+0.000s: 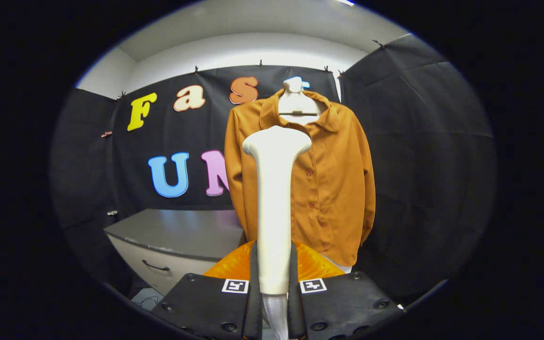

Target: Iron the clothes twice with a garment steamer, once on the left side and once on the right side.

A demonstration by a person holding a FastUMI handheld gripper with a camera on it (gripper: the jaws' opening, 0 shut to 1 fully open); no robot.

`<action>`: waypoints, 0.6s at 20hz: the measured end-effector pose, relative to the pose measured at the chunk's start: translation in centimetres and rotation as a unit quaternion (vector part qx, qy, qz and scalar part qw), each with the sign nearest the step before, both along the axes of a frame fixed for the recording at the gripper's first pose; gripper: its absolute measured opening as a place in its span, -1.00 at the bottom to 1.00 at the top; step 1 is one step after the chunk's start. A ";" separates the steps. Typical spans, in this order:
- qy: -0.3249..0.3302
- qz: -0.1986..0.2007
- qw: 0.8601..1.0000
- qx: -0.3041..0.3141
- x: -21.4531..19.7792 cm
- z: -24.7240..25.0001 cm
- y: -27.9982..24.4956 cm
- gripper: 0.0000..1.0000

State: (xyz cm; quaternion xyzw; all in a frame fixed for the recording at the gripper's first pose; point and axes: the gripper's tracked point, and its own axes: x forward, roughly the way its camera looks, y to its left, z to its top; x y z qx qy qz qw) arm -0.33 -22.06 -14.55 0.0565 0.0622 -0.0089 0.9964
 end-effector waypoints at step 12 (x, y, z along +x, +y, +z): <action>-0.093 -0.033 0.995 0.015 5.4 10.0 -7.9 -0.51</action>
